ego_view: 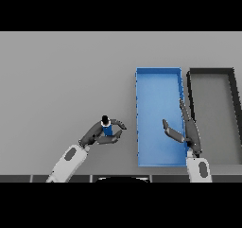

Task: Pick up the blue pipe and place it into the blue bin.

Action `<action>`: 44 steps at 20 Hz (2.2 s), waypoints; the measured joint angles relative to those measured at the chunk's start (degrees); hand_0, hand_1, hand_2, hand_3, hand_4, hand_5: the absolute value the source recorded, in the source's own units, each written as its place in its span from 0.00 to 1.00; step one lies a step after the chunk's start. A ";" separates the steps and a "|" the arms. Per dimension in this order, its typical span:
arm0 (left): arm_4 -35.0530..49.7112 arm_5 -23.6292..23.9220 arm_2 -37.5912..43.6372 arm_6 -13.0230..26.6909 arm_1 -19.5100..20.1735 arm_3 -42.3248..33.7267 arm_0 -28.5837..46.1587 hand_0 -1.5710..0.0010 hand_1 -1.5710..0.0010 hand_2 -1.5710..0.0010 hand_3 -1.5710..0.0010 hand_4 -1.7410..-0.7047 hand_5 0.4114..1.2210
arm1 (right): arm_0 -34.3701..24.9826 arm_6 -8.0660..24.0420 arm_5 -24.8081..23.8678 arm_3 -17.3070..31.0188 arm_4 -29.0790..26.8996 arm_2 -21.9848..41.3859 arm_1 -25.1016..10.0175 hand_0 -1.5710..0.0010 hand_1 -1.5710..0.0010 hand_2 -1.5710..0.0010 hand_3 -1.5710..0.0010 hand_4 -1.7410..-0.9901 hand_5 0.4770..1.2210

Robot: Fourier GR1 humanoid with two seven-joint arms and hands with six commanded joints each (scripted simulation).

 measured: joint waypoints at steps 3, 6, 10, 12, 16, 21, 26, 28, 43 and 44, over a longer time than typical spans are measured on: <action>0.47 -0.22 -0.46 1.02 -0.32 -0.35 -0.18 0.32 0.27 0.23 0.24 0.16 0.80 | 0.18 -0.69 0.24 0.09 -0.17 0.17 0.22 1.00 1.00 1.00 1.00 0.68 0.25; -1.31 1.55 -2.14 -0.87 -0.60 -1.09 0.81 0.16 0.14 0.12 0.12 0.22 0.90 | 0.65 -0.88 0.97 0.00 -0.90 0.08 0.02 1.00 1.00 1.00 1.00 0.69 0.23; -2.85 2.43 -1.81 -3.22 -1.43 -2.50 0.47 0.07 0.06 0.05 0.05 0.25 0.96 | -0.34 -0.03 0.59 0.37 -0.71 0.22 0.50 1.00 1.00 1.00 1.00 0.70 0.20; -2.68 2.88 -1.22 -3.65 -1.83 -4.66 -0.13 0.04 0.04 0.03 0.03 0.26 0.97 | 0.01 0.10 1.04 -0.02 -1.48 -0.06 0.33 1.00 1.00 1.00 1.00 0.68 0.21; -1.70 2.36 -0.78 -1.77 -3.12 -8.54 -2.11 0.02 0.01 0.01 0.01 0.27 0.99 | -0.49 1.06 0.63 -0.50 -0.41 0.06 -0.24 1.00 1.00 1.00 1.00 0.72 0.22; -0.85 0.07 -1.30 1.38 -3.44 -13.83 -4.59 0.01 0.00 0.00 0.00 0.26 1.00 | -0.45 -0.34 0.25 0.89 0.60 0.03 -0.41 1.00 1.00 1.00 1.00 0.77 0.22; -2.10 -0.37 -1.67 5.36 -3.68 -15.32 -4.73 0.00 0.00 0.00 0.00 0.27 1.00 | -0.67 -0.87 -0.24 1.53 0.70 -0.40 -0.41 1.00 1.00 1.00 1.00 0.80 0.22; -2.04 -0.86 -1.28 5.23 -3.63 -15.51 -4.42 0.00 0.00 0.00 0.00 0.27 1.00 | -0.38 -1.52 -0.17 1.86 0.61 -0.16 0.08 1.00 1.00 1.00 1.00 0.80 0.22; -3.71 -3.62 -0.36 4.81 -5.47 -15.83 -3.34 0.00 0.00 0.00 0.00 0.26 1.00 | -10.07 11.09 22.33 -9.98 -31.54 1.15 -9.09 1.00 0.99 0.93 1.00 0.65 0.11; -3.71 -3.68 0.21 5.83 -5.69 -15.09 -4.12 0.00 0.00 0.00 0.00 0.26 1.00 | -11.43 12.42 22.45 -11.79 -32.46 1.72 -9.97 1.00 0.99 0.94 1.00 0.64 0.11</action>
